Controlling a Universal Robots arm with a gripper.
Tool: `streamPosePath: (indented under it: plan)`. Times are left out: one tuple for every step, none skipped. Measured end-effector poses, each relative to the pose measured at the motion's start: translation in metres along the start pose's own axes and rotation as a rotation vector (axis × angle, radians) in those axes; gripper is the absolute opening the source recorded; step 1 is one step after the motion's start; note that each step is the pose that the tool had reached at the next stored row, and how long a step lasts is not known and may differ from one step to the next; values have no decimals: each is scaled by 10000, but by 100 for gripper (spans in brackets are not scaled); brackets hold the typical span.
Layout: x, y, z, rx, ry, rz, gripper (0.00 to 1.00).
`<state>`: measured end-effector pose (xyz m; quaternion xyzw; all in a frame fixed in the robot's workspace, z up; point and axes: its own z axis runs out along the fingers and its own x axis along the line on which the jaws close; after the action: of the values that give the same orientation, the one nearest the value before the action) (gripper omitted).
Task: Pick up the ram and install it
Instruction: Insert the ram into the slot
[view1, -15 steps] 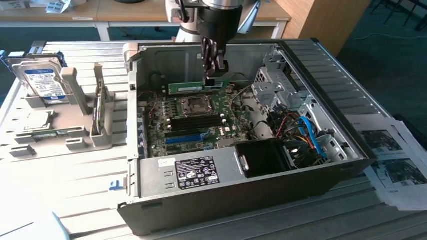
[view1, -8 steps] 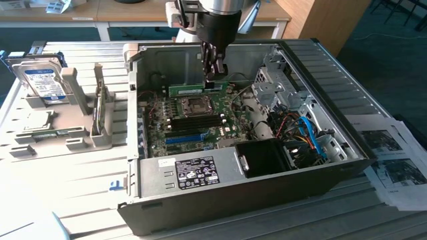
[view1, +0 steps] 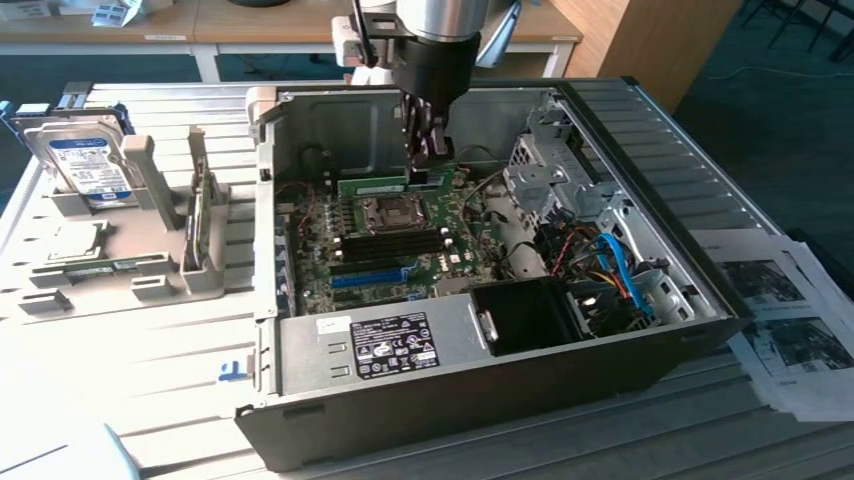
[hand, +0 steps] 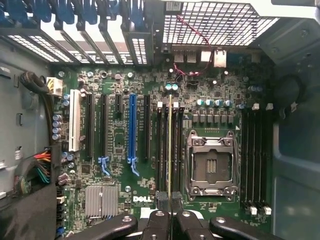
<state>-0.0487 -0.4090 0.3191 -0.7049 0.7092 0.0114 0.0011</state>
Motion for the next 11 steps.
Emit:
streamPosePath:
  plan:
    - [0, 0, 12, -1, 2, 1, 12]
    - [1, 0, 24, 0, 1, 0, 12]
    - [1, 0, 36, 0, 0, 1, 12]
    - [1, -1, 49, 0, 0, 1, 12]
    - [1, -1, 62, 0, 1, 1, 12]
    - [1, -1, 74, 0, 1, 1, 12]
    - [2, -1, 86, 0, 1, 0, 12]
    - [2, -1, 98, 0, 1, 1, 12]
    - [2, -1, 109, -1, 1, 0, 12]
    - [3, -2, 172, 0, 1, 0, 12]
    - [4, -3, 216, 0, 0, 0, 12]
